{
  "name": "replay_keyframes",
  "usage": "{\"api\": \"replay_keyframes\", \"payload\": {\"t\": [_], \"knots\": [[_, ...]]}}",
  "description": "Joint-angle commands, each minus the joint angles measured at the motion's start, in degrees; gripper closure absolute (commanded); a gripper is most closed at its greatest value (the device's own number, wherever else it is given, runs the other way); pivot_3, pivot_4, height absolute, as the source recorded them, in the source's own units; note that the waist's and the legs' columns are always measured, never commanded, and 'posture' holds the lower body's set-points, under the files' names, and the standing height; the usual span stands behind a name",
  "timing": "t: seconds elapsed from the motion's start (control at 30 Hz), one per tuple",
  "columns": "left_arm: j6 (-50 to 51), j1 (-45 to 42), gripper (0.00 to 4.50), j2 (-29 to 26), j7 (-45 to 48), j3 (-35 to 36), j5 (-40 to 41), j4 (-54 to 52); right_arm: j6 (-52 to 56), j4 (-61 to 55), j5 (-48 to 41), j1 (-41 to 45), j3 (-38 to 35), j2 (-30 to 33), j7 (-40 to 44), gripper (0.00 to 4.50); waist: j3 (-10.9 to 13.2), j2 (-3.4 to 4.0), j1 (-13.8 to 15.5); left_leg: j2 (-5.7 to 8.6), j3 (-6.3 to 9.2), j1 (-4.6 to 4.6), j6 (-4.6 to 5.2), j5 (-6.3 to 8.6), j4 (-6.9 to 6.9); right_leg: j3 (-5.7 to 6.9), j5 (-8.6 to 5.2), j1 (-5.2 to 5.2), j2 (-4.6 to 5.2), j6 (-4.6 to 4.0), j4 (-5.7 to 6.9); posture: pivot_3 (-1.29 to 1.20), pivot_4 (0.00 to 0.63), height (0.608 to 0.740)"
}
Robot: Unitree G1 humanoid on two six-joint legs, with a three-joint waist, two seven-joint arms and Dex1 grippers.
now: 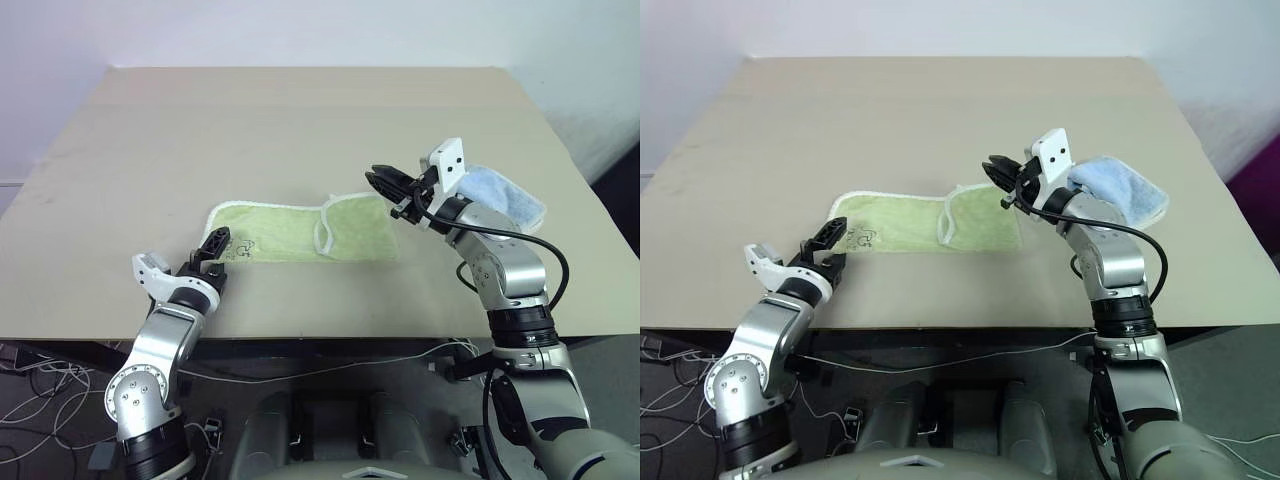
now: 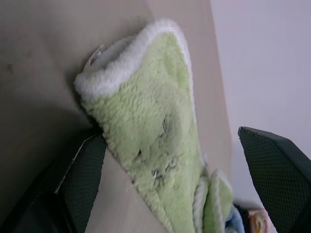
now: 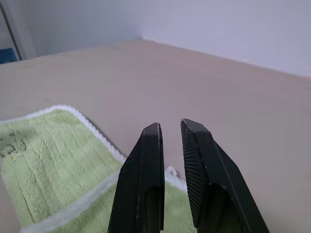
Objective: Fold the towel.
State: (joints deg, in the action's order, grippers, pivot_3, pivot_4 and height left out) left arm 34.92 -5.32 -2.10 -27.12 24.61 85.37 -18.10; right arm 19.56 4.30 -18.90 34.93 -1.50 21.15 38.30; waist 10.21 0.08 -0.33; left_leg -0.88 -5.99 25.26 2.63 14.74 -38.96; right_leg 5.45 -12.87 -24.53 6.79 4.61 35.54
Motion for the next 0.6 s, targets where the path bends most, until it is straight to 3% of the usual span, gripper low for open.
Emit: {"api": "replay_keyframes", "payload": {"t": [0.03, 0.27, 0.3, 0.37, 0.6], "knots": [[-2.0, -0.9, 0.0, -1.5, -1.7, 1.6, -1.5, 5.7, 0.5, -3.5, -0.7, -1.0, -1.5, 0.4, -1.3, 3.82, 0.0, 0.04, 0.1, 0.01, 0.0, -0.01, 0.01, 0.0, 0.0, 0.01, 0.0, 0.02, -0.01, 0.0, -0.01, 0.0, 0.15, 0.74], [-2.6, -3.8, 0.0, -2.9, -0.3, 1.4, -2.6, 9.5, 1.8, -6.5, -0.8, -3.3, -1.5, 0.1, -3.2, 3.82, -0.1, 0.23, 0.8, 0.01, -0.01, -0.06, 0.03, -0.04, -0.01, 0.02, 0.0, 0.05, -0.1, 0.0, 0.0, 0.0, 0.15, 0.74], [-3.0, -4.2, 0.18, -2.8, 0.2, 1.6, -2.6, 9.9, 1.9, -6.8, -0.8, -3.6, -1.6, 0.2, -3.5, 3.84, -0.1, 0.23, 0.9, 0.02, -0.01, -0.06, 0.04, -0.04, -0.01, 0.02, 0.0, 0.06, -0.1, 0.0, 0.0, 0.0, 0.15, 0.74], [-3.7, -4.9, 0.61, -2.8, 0.7, 2.1, -2.6, 10.6, 2.2, -7.4, -0.7, -4.4, -1.8, 0.3, -4.1, 3.84, -0.1, 0.22, 1.0, 0.01, -0.01, -0.06, 0.02, -0.03, -0.01, 0.02, 0.0, 0.06, -0.1, 0.0, 0.0, 0.0, 0.15, 0.74], [-4.9, -5.9, 3.07, -3.3, 2.4, 2.6, -2.6, 11.4, 2.5, -8.5, -0.8, -5.9, -2.1, 0.5, -4.8, 3.84, -0.1, 0.2, 0.8, -0.01, -0.02, 0.02, 0.07, -0.06, 0.0, 0.02, 0.0, -0.02, -0.12, 0.0, -0.05, 0.0, 0.15, 0.74]]}}
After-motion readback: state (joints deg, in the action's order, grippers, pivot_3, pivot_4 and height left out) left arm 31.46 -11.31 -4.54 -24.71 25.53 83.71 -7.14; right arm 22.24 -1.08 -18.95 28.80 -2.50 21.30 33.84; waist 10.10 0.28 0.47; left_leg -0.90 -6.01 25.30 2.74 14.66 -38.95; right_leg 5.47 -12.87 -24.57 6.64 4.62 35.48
